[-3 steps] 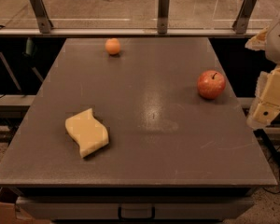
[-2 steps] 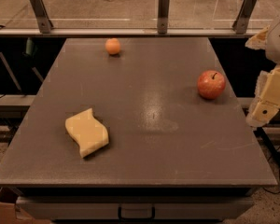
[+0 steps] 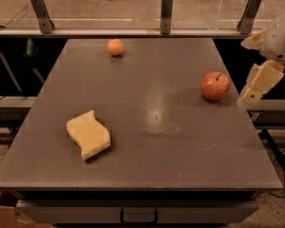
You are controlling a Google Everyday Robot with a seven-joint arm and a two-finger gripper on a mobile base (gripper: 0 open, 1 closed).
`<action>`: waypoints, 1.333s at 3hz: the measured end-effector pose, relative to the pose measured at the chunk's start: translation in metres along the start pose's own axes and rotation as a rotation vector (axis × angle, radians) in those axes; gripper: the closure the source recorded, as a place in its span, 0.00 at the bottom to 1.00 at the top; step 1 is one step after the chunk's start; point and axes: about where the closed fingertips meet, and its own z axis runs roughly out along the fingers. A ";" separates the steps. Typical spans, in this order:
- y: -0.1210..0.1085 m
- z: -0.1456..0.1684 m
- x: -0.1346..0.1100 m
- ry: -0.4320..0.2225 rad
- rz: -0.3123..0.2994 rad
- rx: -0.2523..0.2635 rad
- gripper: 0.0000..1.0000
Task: Move apple near orange
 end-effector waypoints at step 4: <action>-0.055 0.114 0.013 -0.172 0.091 -0.086 0.17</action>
Offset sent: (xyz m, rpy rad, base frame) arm 0.0644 0.0173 -0.0944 0.2115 0.0896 0.0271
